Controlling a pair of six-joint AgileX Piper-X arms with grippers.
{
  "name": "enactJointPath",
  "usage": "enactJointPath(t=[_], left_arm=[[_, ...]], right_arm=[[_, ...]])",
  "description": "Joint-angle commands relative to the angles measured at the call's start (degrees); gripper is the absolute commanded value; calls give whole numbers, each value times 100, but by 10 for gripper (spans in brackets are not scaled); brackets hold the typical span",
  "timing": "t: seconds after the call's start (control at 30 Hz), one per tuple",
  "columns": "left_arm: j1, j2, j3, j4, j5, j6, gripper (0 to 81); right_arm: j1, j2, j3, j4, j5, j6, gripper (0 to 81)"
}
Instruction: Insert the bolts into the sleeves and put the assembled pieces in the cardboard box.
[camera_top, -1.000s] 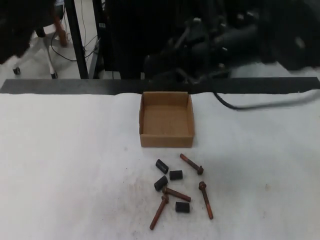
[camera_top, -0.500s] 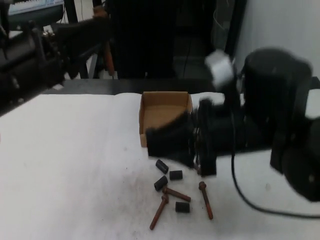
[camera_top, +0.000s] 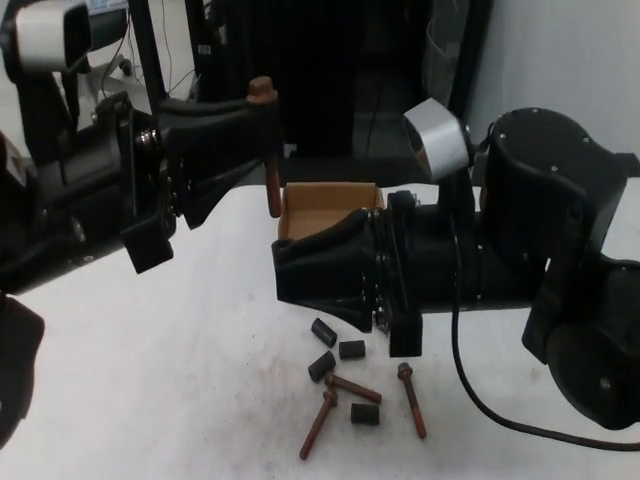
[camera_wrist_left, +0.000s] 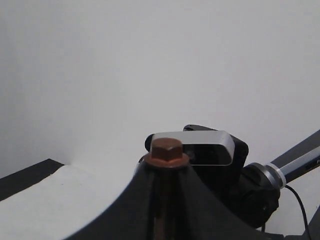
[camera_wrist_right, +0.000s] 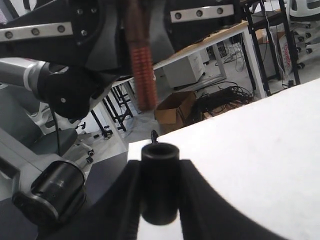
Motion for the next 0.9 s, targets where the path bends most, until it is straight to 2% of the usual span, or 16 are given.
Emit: enactJointPath(t=[0.0, 0.33, 0.87], left_arm=[[-30, -5, -4, -128, 41, 47, 2], [-30, -5, 14, -127, 41, 47, 2], [-30, -5, 9, -127, 296, -128, 2]], right_arm=[[-30, -33, -9, -257, -49, 178, 9], [65, -33, -9, -649, -177, 644, 9], [133, -33, -9, -649, -177, 619, 9]])
